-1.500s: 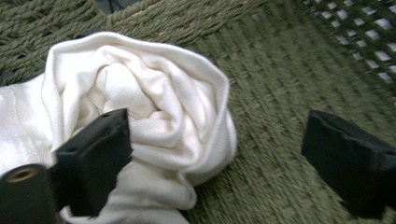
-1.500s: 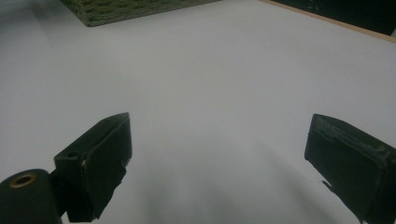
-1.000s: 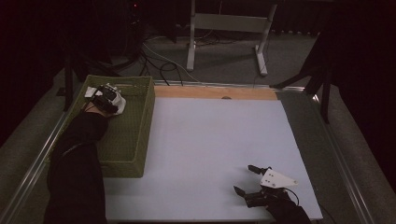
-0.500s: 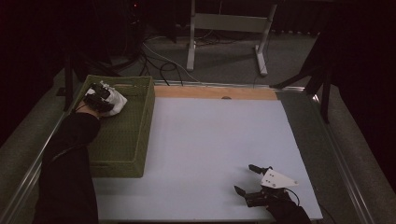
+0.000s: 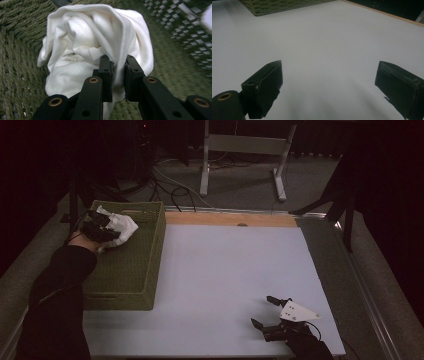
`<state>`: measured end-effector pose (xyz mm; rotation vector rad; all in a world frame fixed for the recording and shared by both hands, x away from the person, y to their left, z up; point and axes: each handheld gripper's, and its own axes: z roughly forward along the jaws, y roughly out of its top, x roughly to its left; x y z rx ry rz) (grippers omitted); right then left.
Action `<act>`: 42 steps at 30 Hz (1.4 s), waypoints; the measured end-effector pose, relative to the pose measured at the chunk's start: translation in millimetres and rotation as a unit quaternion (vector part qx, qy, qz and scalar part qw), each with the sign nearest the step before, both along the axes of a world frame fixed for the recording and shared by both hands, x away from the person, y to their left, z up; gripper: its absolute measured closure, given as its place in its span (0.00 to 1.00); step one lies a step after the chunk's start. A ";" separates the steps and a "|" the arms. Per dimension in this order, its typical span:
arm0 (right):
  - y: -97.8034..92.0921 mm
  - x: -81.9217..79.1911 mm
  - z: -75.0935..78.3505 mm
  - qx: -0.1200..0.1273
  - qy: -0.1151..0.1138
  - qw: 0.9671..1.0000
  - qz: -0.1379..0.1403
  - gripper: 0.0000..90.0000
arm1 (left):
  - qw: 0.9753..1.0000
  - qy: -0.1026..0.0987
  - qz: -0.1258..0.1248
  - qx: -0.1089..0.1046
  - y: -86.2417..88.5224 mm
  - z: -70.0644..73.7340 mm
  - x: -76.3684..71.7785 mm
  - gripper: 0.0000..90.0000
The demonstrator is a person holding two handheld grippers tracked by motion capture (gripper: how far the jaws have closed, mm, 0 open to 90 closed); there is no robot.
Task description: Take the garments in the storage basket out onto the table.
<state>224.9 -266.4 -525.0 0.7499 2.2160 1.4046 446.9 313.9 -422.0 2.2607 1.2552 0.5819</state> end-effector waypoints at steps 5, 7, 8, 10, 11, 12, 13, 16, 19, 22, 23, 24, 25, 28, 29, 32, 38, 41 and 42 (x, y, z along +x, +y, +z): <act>0.2 0.5 0.1 0.000 -0.001 1.000 0.001 0.08 | 0.999 -0.014 -0.012 -0.030 2.8 12.0 -12.3 0.89; 0.2 0.6 0.1 -0.001 -0.001 1.000 0.001 0.08 | 0.999 -0.025 -0.022 -0.043 5.3 18.4 -20.9 0.89; 0.5 0.4 0.0 0.000 0.000 1.000 0.001 0.09 | 0.998 -0.029 -0.024 -0.048 6.8 20.1 -23.8 0.89; 0.7 0.5 0.1 0.001 -0.001 1.000 0.002 0.08 | 0.997 -0.034 -0.026 -0.061 10.5 22.9 -29.0 0.89; 0.8 0.4 0.2 -0.001 0.000 1.000 0.001 0.08 | 0.997 -0.035 -0.031 -0.065 12.3 24.1 -31.9 0.89; 0.8 0.4 0.2 -0.002 0.000 1.000 0.001 0.08 | 0.996 -0.037 -0.035 -0.068 14.0 25.0 -35.0 0.89; 0.8 0.4 0.3 -0.001 0.000 1.000 0.001 0.09 | 0.996 -0.040 -0.037 -0.074 16.0 25.7 -38.0 0.89; 0.9 0.6 0.3 -0.001 -0.001 1.000 0.001 0.08 | 0.994 -0.046 -0.046 -0.090 22.1 27.3 -47.4 0.89; 1.0 0.8 0.2 -0.003 0.000 1.000 0.000 0.08 | 0.991 -0.053 -0.062 -0.105 27.3 29.3 -56.4 0.88; 1.4 0.9 0.1 -0.005 0.000 1.000 0.000 0.08 | 0.987 -0.064 -0.069 -0.130 30.9 33.5 -65.3 0.88; 1.6 0.9 0.1 -0.005 0.000 1.000 -0.001 0.08 | 0.986 -0.069 -0.074 -0.133 31.7 35.2 -68.3 0.88; 1.7 0.9 0.2 -0.005 0.000 1.000 -0.001 0.09 | 0.985 -0.074 -0.078 -0.137 32.2 36.9 -71.2 0.88; 1.6 0.9 0.2 -0.005 -0.001 1.000 -0.001 0.08 | 0.984 -0.078 -0.079 -0.141 32.9 38.7 -74.1 0.88; 2.0 0.4 0.5 -0.005 -0.001 1.000 -0.001 0.08 | 0.979 -0.094 -0.087 -0.156 35.3 43.3 -83.1 0.88; 2.0 0.3 0.6 -0.005 -0.002 1.000 -0.001 0.08 | 0.977 -0.099 -0.088 -0.165 36.7 44.5 -85.9 0.89; 2.0 0.2 0.9 -0.005 -0.003 1.000 -0.001 0.08 | 0.972 -0.111 -0.097 -0.183 39.8 46.8 -95.1 0.88; 1.8 -0.1 1.5 -0.004 -0.004 1.000 -0.003 0.08 | 0.966 -0.119 -0.119 -0.198 46.1 48.8 -111.1 0.88; 2.1 0.2 1.2 -0.006 -0.005 1.000 -0.002 0.08 | 0.962 -0.117 -0.136 -0.204 50.0 50.0 -117.2 0.88; 2.4 0.3 1.1 -0.005 -0.006 1.000 -0.001 0.09 | 0.962 -0.115 -0.140 -0.205 51.3 50.8 -118.7 0.88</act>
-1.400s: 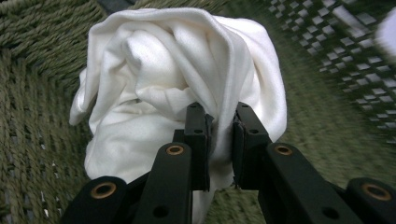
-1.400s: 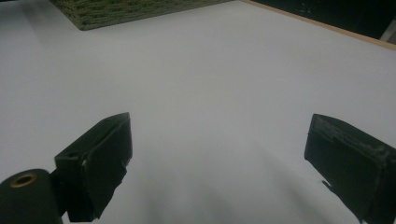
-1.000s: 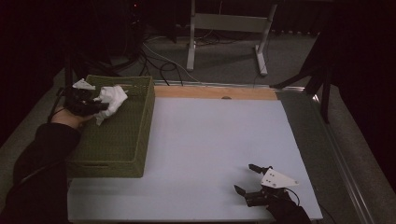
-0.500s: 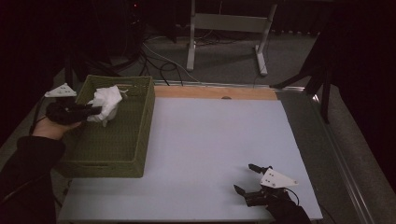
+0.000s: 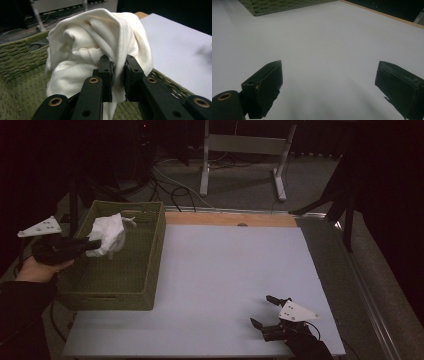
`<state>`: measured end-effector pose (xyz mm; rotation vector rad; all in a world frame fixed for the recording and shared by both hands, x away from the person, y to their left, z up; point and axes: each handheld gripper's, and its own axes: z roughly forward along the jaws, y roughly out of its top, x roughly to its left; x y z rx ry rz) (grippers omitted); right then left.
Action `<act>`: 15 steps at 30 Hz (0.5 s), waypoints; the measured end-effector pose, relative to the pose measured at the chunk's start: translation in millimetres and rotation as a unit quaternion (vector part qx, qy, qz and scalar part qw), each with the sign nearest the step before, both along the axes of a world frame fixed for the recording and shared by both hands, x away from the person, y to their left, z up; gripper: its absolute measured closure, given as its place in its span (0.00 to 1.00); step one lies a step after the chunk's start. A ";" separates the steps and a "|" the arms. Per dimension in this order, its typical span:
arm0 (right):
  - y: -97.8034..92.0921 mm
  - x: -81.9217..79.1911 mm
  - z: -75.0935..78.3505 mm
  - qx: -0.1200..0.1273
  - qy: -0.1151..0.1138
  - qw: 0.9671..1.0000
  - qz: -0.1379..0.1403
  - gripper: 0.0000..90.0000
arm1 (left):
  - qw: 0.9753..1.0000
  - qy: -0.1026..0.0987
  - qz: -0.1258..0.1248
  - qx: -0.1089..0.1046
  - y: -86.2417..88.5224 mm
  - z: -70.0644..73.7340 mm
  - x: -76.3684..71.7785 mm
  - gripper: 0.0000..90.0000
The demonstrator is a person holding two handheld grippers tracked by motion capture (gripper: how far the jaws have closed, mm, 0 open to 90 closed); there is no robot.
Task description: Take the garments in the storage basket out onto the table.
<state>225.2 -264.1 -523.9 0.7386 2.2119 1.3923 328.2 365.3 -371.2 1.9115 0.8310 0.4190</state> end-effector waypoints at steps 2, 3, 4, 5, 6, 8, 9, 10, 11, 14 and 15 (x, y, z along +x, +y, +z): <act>0.1 0.1 -0.1 -0.001 0.000 1.000 0.000 0.08 | 1.000 0.003 -0.005 -0.005 1.8 2.0 -3.4 0.88; 0.1 0.1 -0.1 -0.001 0.000 1.000 0.000 0.08 | 1.000 0.003 -0.005 -0.005 1.8 2.0 -3.4 0.88; 0.5 -0.1 0.0 0.001 0.001 1.000 -0.001 0.08 | 1.000 0.005 -0.005 -0.014 3.3 3.8 -6.3 0.88; 0.5 0.1 -0.2 0.001 0.000 1.000 -0.001 0.08 | 1.000 0.007 -0.003 -0.020 4.2 4.8 -7.8 0.88; 0.5 0.2 -0.3 0.001 0.000 1.000 0.000 0.08 | 1.000 0.007 -0.003 -0.020 4.2 4.8 -7.8 0.88; 0.5 0.2 -0.2 0.001 -0.001 1.000 0.000 0.09 | 0.999 0.001 -0.018 -0.038 5.1 7.6 -12.6 0.88; 0.4 -0.1 0.1 0.001 0.001 1.000 -0.002 0.08 | 0.999 -0.002 -0.022 -0.037 4.0 10.4 -15.4 0.88; 0.0 -0.1 0.3 -0.002 0.001 1.000 0.000 0.09 | 0.999 -0.004 -0.026 -0.038 3.1 12.3 -17.3 0.88; 0.2 0.0 0.2 -0.002 0.000 1.000 -0.001 0.09 | 0.999 -0.008 -0.030 -0.038 1.8 15.7 -20.0 0.88; 0.2 -0.1 0.3 -0.002 0.001 1.000 -0.001 0.09 | 0.999 -0.016 -0.033 -0.040 -0.6 21.6 -23.5 0.88; 0.5 0.0 0.1 -0.002 -0.001 1.000 -0.001 0.09 | 0.998 -0.023 -0.037 -0.040 -3.1 27.2 -25.8 0.88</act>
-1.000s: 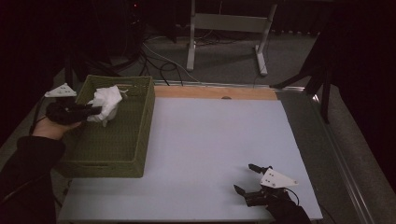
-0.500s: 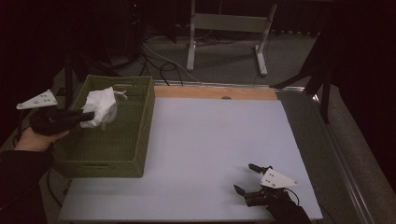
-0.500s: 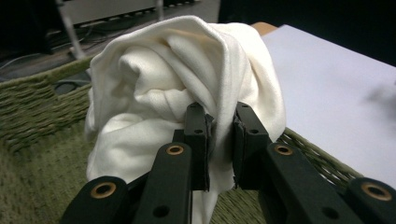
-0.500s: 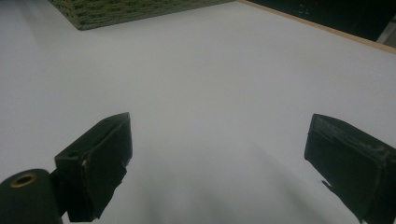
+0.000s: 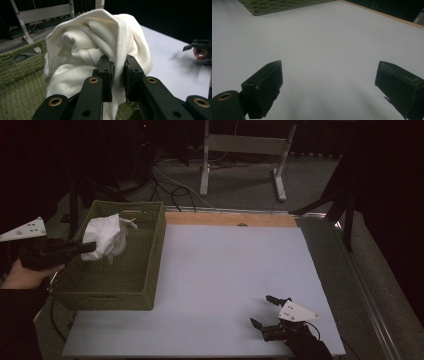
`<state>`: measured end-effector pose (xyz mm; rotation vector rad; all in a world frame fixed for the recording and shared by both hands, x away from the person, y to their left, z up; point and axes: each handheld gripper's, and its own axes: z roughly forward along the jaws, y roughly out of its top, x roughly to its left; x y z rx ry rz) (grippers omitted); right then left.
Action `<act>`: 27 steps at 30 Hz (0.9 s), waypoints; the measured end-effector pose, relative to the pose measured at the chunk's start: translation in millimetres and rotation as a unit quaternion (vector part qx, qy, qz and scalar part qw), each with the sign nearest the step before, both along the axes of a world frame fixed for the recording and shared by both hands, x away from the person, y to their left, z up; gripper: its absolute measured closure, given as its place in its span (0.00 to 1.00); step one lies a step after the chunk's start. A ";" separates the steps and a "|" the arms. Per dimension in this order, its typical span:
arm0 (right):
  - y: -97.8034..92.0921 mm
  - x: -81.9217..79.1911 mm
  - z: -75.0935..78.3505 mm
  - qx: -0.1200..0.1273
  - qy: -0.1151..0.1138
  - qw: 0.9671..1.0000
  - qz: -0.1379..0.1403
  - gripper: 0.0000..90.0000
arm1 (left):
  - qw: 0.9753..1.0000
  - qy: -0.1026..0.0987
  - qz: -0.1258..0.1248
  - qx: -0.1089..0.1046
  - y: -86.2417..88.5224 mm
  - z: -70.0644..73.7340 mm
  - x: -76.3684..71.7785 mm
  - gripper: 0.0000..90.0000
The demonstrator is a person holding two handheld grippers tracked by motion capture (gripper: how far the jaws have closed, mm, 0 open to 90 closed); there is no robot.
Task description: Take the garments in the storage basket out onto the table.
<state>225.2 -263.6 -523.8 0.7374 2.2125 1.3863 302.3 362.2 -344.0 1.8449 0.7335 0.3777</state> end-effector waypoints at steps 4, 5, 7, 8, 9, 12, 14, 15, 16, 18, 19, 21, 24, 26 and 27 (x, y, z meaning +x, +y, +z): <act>-0.1 0.0 0.3 0.001 -0.001 1.000 0.001 0.09 | 1.000 -0.011 -0.008 -0.011 -7.1 12.8 -3.1 0.88; 0.1 -0.1 0.3 0.001 0.000 1.000 -0.001 0.09 | 1.000 -0.014 -0.013 -0.011 -9.3 15.9 -3.5 0.88; 0.0 -0.2 0.4 0.002 -0.001 1.000 0.000 0.08 | 1.000 -0.016 -0.017 -0.010 -14.5 21.8 -3.7 0.88; -0.1 -0.3 0.7 0.002 0.000 1.000 0.000 0.08 | 1.000 -0.019 -0.022 -0.009 -17.3 24.5 -3.8 0.88; -0.2 -0.3 0.7 0.002 0.000 1.000 0.000 0.09 | 1.000 -0.020 -0.023 -0.008 -20.3 27.1 -3.6 0.88; -0.3 -0.2 0.7 0.003 0.000 1.000 -0.001 0.08 | 0.999 -0.023 -0.030 -0.013 -28.7 34.9 -2.7 0.88; -0.3 -0.4 0.8 0.002 -0.001 1.000 -0.001 0.08 | 0.999 -0.027 -0.036 -0.016 -34.0 40.0 -1.8 0.88; -0.2 -0.4 0.8 0.002 -0.001 1.000 -0.001 0.09 | 0.999 -0.029 -0.040 -0.016 -37.0 42.3 -1.2 0.88; -0.3 -0.4 0.9 0.002 0.000 1.000 0.000 0.08 | 0.998 -0.031 -0.042 -0.016 -40.0 44.4 -0.7 0.88; -0.4 -0.3 0.8 0.003 -0.001 1.000 0.000 0.09 | 0.998 -0.034 -0.053 -0.019 -47.9 49.6 1.2 0.88; -0.4 -0.3 0.8 0.003 -0.001 1.000 0.000 0.09 | 0.998 -0.034 -0.053 -0.019 -47.9 49.6 1.2 0.88; -0.7 -0.2 0.9 0.004 -0.002 1.000 0.000 0.09 | 0.997 -0.038 -0.065 -0.022 -57.2 54.4 3.8 0.88; -0.7 -0.1 0.8 0.004 -0.002 1.000 0.000 0.08 | 0.996 -0.042 -0.076 -0.024 -68.3 58.1 6.6 0.88; -0.8 -0.2 0.9 0.004 -0.002 1.000 0.000 0.08 | 0.995 -0.042 -0.084 -0.021 -76.5 60.2 8.8 0.88; -0.8 -0.2 0.9 0.004 -0.002 1.000 0.000 0.09 | 0.995 -0.044 -0.088 -0.019 -80.6 61.2 9.8 0.88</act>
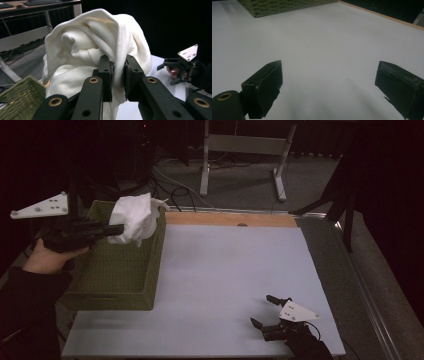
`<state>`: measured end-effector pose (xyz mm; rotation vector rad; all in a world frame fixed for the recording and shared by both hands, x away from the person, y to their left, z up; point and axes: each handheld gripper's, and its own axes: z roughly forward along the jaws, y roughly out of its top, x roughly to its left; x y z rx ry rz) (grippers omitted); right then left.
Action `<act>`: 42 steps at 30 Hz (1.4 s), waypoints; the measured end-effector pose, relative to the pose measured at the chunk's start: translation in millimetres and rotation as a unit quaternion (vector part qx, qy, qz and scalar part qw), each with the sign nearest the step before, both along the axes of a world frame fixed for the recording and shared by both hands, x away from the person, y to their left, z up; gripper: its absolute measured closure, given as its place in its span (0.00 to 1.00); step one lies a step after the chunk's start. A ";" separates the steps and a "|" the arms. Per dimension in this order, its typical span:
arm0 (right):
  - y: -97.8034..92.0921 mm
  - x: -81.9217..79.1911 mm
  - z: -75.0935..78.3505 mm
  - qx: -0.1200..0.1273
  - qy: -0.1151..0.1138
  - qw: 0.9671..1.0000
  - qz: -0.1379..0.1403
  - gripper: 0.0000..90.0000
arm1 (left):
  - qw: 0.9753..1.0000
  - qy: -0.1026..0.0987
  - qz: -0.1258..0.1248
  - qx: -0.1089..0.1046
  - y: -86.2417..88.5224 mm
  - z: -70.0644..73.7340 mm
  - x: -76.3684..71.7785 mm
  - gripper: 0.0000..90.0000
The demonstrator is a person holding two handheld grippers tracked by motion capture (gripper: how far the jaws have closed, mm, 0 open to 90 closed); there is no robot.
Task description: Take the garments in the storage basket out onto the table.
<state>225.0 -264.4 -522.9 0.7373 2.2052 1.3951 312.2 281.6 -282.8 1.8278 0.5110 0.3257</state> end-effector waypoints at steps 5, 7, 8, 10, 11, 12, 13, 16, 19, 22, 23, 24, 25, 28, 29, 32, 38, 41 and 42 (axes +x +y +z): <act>0.0 0.2 -0.3 0.003 0.001 1.000 0.001 0.08 | 1.000 -0.002 -0.021 -0.001 -20.1 4.2 6.3 0.88; 0.1 0.0 -0.2 0.001 -0.002 1.000 -0.001 0.08 | 1.000 -0.002 -0.024 -0.001 -24.5 4.7 7.6 0.88; 0.1 0.0 -0.2 0.001 -0.002 1.000 -0.001 0.08 | 1.000 -0.004 -0.028 0.002 -28.9 5.1 8.9 0.88; -0.4 -0.4 0.2 0.001 -0.001 1.000 -0.001 0.08 | 0.999 -0.004 -0.038 0.004 -42.5 5.2 12.0 0.88; -0.7 -0.4 0.4 0.002 -0.001 1.000 -0.001 0.09 | 0.999 -0.004 -0.043 0.005 -46.9 5.2 13.0 0.88; -0.7 -0.7 0.8 0.004 -0.002 1.000 -0.003 0.09 | 0.999 -0.005 -0.045 0.008 -51.5 5.0 13.7 0.88; -0.9 -0.7 1.1 0.003 -0.003 1.000 -0.003 0.08 | 0.999 -0.004 -0.048 0.008 -55.6 4.9 14.7 0.88; -1.5 -0.8 1.3 0.004 -0.004 1.000 -0.004 0.08 | 0.999 -0.003 -0.052 0.008 -63.7 4.3 17.0 0.88; -2.1 -1.0 1.7 0.004 -0.005 1.000 -0.003 0.08 | 0.998 0.000 -0.063 0.015 -79.0 3.3 21.2 0.88; -2.4 -1.3 2.3 0.008 -0.007 1.000 -0.006 0.08 | 0.997 0.002 -0.068 0.022 -90.7 2.0 23.2 0.88; -2.3 -1.3 2.3 0.008 -0.008 1.000 -0.005 0.09 | 0.997 0.004 -0.068 0.020 -94.7 1.2 23.7 0.88; -2.5 -1.4 2.4 0.008 -0.008 1.000 -0.005 0.08 | 0.997 0.005 -0.075 0.021 -98.7 0.3 24.4 0.88; -2.5 -1.4 2.4 0.008 -0.008 1.000 -0.005 0.08 | 0.997 0.005 -0.075 0.021 -98.7 0.3 24.4 0.88; -2.9 -1.7 3.3 0.009 -0.011 1.000 -0.007 0.09 | 0.997 0.004 -0.078 0.028 -115.8 -5.0 26.1 0.88; -2.8 -1.8 3.4 0.009 -0.012 1.000 -0.008 0.08 | 0.996 0.007 -0.083 0.029 -119.8 -6.5 27.0 0.88; -2.9 -1.9 3.3 0.009 -0.012 1.000 -0.008 0.08 | 0.996 0.009 -0.080 0.027 -127.7 -9.5 28.5 0.88; -3.4 -2.3 4.0 0.009 -0.011 1.000 -0.009 0.08 | 0.996 0.013 -0.083 0.026 -150.9 -17.3 32.7 0.88; -3.6 -2.4 4.0 0.011 -0.013 1.000 -0.010 0.08 | 0.996 0.011 -0.084 0.029 -167.3 -22.0 34.5 0.88; -3.7 -2.4 4.0 0.011 -0.013 1.000 -0.010 0.09 | 0.996 0.012 -0.085 0.030 -171.5 -23.2 34.9 0.88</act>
